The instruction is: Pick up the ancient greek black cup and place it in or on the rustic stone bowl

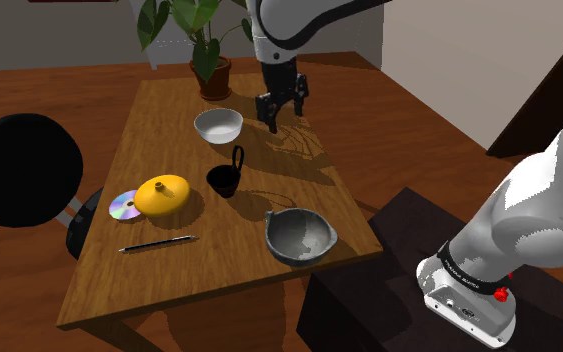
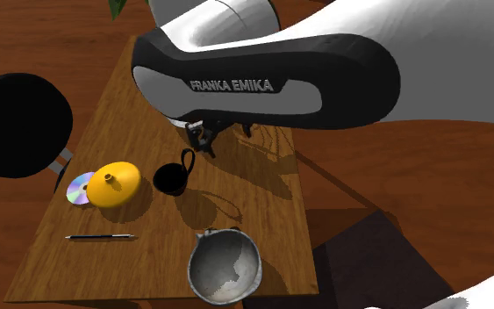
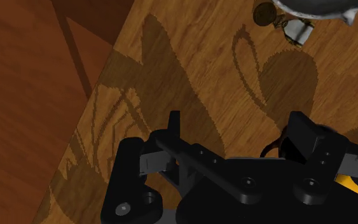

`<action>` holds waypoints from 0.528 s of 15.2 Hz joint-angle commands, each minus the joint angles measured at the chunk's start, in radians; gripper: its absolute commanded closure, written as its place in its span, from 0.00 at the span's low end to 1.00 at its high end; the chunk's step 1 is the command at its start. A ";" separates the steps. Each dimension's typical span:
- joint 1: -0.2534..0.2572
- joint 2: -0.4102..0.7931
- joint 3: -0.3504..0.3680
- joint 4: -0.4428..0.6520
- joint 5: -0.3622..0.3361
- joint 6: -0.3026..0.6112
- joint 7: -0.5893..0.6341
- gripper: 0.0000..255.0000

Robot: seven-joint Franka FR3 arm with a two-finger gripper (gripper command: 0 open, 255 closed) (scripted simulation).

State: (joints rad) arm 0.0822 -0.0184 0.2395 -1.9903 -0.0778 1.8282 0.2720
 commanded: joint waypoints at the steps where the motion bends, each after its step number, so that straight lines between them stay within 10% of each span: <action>1: 0.009 0.081 0.010 0.068 -0.023 0.007 0.014 0.00; 8: 0.069 0.362 0.029 0.327 -0.110 0.004 0.061 0.00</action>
State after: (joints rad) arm 0.1414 0.3072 0.2671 -1.7009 -0.1764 1.8356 0.3282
